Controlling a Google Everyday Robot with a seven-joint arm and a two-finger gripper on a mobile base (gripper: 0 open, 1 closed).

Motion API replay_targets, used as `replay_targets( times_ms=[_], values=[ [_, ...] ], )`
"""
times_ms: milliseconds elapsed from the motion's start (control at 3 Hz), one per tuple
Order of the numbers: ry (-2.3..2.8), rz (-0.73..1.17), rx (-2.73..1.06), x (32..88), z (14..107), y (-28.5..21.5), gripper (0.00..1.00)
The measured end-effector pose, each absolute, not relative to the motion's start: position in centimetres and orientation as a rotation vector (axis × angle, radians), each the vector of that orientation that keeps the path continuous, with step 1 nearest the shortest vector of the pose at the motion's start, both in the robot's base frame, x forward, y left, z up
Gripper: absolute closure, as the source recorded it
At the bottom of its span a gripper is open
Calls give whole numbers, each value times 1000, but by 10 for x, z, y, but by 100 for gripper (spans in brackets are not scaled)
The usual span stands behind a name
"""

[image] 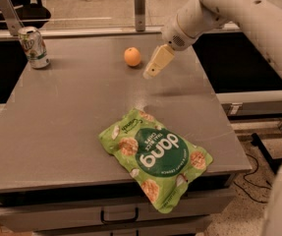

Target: Pick orange

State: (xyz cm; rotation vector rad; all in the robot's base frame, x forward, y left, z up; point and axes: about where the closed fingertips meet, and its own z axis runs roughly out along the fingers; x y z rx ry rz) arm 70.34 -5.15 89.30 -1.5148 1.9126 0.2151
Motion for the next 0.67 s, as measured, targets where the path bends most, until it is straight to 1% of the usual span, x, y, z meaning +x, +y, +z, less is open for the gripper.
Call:
replay_targets(
  times_ms=[333, 667],
  values=[
    [1882, 308, -1436, 742, 875, -33, 0],
    [1853, 391, -1391, 763, 863, -12, 0]
  ],
)
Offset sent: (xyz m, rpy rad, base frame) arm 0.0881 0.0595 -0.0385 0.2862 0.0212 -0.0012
